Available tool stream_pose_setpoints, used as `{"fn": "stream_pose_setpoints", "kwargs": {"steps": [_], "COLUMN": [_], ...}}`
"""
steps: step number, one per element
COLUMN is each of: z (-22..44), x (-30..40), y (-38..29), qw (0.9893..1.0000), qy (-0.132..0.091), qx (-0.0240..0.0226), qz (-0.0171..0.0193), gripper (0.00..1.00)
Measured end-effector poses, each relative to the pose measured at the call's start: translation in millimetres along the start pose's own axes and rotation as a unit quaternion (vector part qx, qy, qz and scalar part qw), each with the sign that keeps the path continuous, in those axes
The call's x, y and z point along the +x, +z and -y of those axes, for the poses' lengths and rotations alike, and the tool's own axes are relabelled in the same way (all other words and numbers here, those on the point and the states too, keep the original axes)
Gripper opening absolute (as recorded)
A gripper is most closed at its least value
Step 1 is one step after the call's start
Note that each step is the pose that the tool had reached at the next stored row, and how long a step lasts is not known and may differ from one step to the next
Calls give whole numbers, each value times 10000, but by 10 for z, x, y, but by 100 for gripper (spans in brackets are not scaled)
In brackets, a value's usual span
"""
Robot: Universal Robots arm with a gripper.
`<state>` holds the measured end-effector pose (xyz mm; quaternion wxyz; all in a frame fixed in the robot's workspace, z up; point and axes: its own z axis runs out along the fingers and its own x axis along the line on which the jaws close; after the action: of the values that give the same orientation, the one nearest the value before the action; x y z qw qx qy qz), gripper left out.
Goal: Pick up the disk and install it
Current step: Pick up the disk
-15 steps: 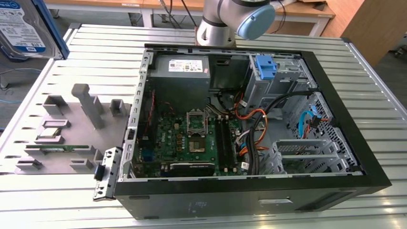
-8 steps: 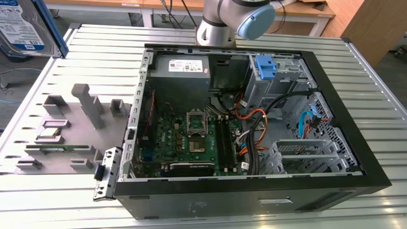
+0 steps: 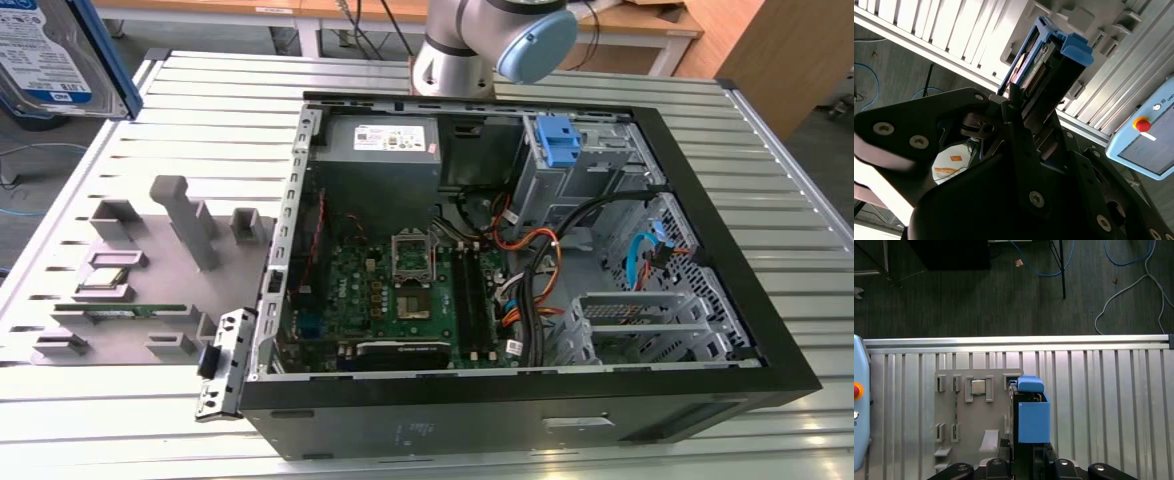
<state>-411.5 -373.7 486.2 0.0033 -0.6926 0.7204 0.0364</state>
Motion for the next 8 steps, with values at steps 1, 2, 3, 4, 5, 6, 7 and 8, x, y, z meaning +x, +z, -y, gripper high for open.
{"fn": "stream_pose_setpoints", "kwargs": {"steps": [1,2,3,4,5,6,7,8], "z": [0,0,0,0,0,0,1,2], "x": [0,0,0,0,0,0,0,-1], "y": [0,0,0,0,0,-1,-1,-2], "qw": [10000,10000,10000,10000,10000,10000,10000,10000], "qy": [0,0,0,0,0,0,0,1], "qx": [0,0,0,0,0,0,0,-1], "qz": [0,0,0,0,0,0,0,-1], "gripper": [35,35,35,35,35,35,35,35]}}
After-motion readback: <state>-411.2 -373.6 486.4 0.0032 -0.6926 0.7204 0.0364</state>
